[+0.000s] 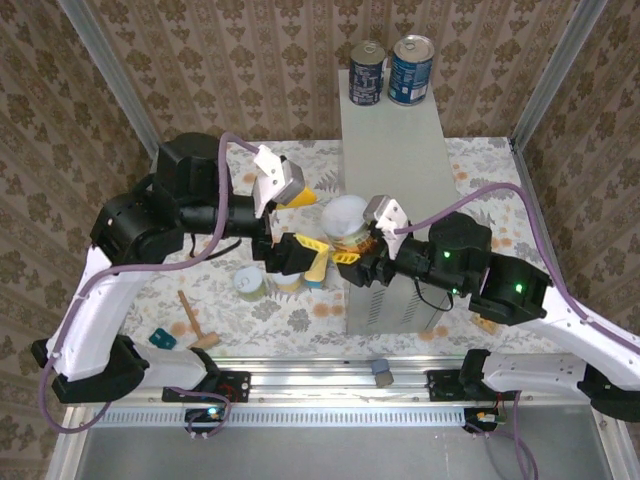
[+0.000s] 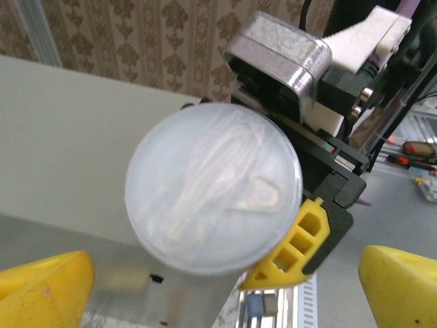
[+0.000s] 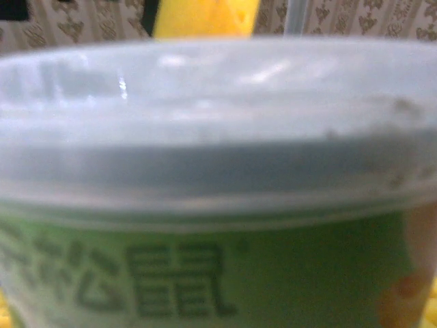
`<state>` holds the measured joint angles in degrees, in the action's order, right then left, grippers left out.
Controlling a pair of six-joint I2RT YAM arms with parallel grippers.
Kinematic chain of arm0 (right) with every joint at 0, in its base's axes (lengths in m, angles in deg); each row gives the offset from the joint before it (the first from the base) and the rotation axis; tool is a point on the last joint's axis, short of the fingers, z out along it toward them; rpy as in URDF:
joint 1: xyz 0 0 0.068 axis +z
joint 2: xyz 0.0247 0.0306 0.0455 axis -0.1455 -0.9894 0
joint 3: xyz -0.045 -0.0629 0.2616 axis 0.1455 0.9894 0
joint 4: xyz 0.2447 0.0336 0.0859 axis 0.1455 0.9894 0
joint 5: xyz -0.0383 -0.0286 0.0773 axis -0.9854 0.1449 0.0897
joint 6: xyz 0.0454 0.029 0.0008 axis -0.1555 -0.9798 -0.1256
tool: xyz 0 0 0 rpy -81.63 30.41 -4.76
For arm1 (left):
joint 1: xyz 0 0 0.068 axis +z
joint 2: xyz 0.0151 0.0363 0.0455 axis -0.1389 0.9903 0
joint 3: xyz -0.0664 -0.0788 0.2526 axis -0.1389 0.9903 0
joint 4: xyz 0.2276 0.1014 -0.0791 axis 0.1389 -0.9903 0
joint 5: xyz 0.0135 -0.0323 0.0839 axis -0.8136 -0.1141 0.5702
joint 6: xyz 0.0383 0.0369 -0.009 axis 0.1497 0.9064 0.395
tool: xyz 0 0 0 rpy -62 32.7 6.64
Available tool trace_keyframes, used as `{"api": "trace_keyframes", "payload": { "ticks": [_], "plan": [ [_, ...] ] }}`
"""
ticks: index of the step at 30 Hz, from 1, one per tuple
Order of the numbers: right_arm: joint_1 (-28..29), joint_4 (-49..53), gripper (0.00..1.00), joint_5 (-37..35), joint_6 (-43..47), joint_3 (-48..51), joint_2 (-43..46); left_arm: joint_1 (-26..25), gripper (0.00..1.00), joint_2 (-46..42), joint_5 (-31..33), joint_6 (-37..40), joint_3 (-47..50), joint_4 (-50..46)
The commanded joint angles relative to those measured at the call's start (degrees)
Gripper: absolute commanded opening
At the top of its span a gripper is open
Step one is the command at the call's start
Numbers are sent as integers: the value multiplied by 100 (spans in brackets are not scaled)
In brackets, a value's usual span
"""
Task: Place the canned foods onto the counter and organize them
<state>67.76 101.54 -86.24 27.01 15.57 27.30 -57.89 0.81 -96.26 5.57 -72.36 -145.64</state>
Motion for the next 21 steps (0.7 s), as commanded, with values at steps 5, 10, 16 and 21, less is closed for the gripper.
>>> {"api": "trace_keyframes", "payload": {
  "ticks": [5,10,16,21],
  "plan": [
    [-33,-1278,64,415,-304,190,375,-32,100,-64,-965,-690,701,1835],
    [-33,-1707,64,661,-472,431,508,-62,100,7,-951,-822,795,2162],
    [-33,-1900,64,570,-528,550,562,-114,99,150,-1208,-932,822,2374],
    [-33,-2037,65,572,-529,604,549,-156,97,208,-1171,-920,840,2417]
  ]
}}
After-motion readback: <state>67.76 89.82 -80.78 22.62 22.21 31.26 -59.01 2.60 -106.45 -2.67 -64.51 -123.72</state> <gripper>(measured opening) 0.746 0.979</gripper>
